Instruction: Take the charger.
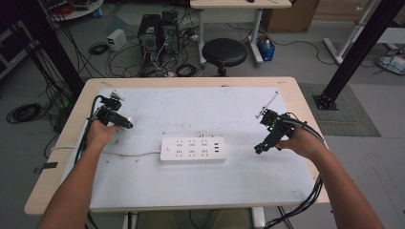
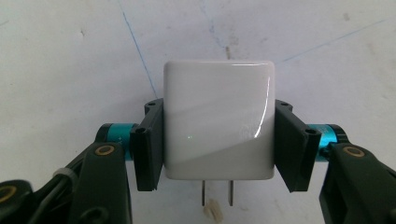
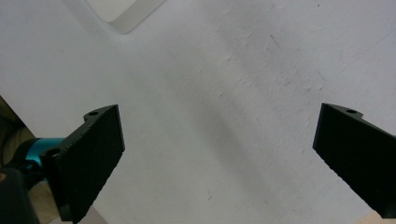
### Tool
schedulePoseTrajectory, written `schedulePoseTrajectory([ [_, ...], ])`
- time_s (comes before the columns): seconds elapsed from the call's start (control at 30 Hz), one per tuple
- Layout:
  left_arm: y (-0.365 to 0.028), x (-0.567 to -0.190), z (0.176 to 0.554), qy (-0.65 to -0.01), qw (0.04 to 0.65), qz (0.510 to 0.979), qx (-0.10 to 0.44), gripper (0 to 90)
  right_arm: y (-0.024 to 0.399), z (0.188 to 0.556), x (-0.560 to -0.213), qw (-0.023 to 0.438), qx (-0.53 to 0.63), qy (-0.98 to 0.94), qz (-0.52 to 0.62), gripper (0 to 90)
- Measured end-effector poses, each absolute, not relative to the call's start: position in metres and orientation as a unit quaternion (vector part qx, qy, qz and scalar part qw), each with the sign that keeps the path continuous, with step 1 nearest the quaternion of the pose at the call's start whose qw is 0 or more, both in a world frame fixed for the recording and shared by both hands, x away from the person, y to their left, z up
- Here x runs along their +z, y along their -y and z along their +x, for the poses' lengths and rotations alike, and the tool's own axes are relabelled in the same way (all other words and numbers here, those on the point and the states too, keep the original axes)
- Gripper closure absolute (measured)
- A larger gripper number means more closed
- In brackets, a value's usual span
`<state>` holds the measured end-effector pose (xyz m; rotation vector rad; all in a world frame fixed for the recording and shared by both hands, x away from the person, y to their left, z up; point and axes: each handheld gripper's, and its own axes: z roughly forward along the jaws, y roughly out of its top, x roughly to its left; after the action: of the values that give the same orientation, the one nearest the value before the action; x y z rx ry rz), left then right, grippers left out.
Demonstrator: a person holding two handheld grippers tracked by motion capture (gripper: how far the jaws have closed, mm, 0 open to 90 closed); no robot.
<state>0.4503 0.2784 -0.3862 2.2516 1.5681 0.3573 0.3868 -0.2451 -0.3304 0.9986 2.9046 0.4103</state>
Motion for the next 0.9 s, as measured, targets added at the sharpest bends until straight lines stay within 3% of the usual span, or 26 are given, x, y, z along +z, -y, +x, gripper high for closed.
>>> schedulePoseTrajectory([
  [0.9, -0.256, -0.285, 0.371, -0.385, 0.304, 0.859, 0.143, 42.5, 0.241, 0.370, -0.319, 0.039, 0.148, -0.936, 0.316, 1.3],
])
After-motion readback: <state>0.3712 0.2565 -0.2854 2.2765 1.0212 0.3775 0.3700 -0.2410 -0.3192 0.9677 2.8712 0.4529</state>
